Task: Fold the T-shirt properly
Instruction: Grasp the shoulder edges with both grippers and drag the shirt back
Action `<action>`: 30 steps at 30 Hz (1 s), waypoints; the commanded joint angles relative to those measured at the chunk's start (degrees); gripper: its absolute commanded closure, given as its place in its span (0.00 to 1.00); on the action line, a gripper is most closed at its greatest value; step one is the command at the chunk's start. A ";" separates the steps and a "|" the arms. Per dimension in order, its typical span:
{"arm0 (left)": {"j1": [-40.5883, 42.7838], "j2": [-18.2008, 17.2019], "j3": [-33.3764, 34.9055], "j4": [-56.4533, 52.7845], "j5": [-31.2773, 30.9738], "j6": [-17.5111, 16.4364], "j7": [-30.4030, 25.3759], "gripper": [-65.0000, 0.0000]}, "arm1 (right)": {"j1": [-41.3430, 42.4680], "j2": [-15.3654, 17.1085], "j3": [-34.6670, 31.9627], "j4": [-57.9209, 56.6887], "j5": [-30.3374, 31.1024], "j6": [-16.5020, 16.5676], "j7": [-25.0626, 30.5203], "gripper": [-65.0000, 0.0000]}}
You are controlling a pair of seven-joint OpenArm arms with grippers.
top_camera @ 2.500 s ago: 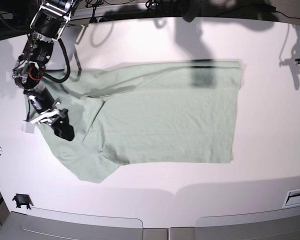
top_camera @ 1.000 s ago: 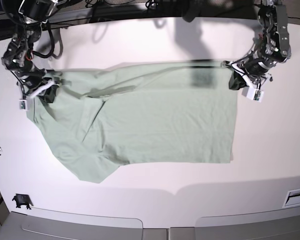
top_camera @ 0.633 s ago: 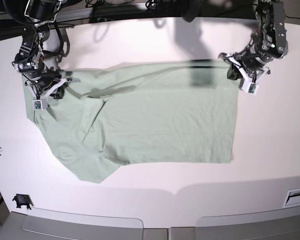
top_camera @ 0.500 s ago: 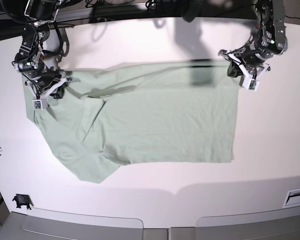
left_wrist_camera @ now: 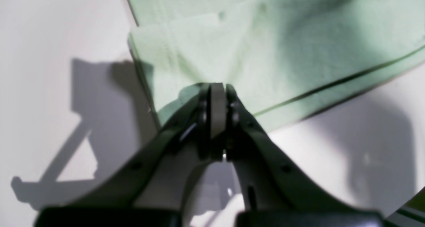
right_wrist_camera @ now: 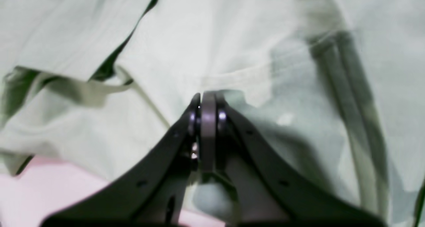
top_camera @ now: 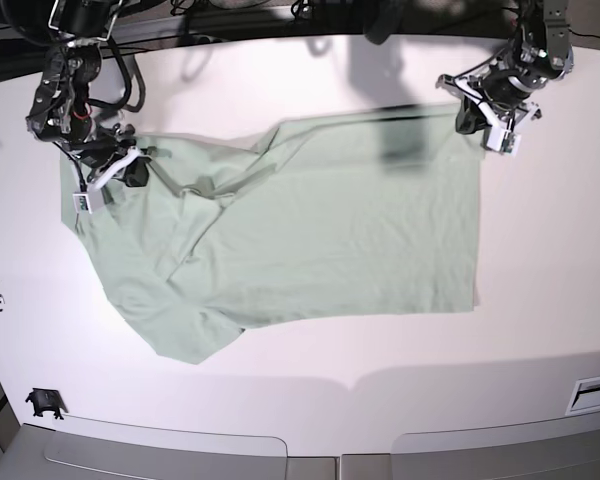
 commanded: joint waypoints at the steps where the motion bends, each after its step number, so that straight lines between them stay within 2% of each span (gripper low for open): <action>1: 1.90 -0.79 -0.20 -0.57 4.44 2.25 5.88 1.00 | 0.59 1.03 0.26 0.76 1.03 0.59 -0.17 1.00; 6: 4.52 -0.79 -0.24 -0.57 4.76 2.34 7.41 1.00 | 0.59 1.03 0.26 0.76 1.22 0.57 -4.50 1.00; 15: 7.28 -0.76 -3.26 -0.55 5.14 2.40 9.53 1.00 | -1.60 3.65 0.31 0.81 12.83 0.59 -16.39 1.00; 20: 8.46 -0.76 -7.65 -0.55 5.09 2.56 9.57 1.00 | -3.74 5.64 0.31 0.87 16.31 0.61 -17.99 1.00; 24: 9.38 -0.76 -10.86 -0.55 4.44 2.56 9.75 1.00 | -3.82 5.79 0.37 0.87 17.68 0.61 -20.31 1.00; 30: 11.13 -0.74 -12.61 -0.55 1.64 2.51 10.14 1.00 | -3.87 5.77 0.37 0.87 25.16 0.79 -25.09 1.00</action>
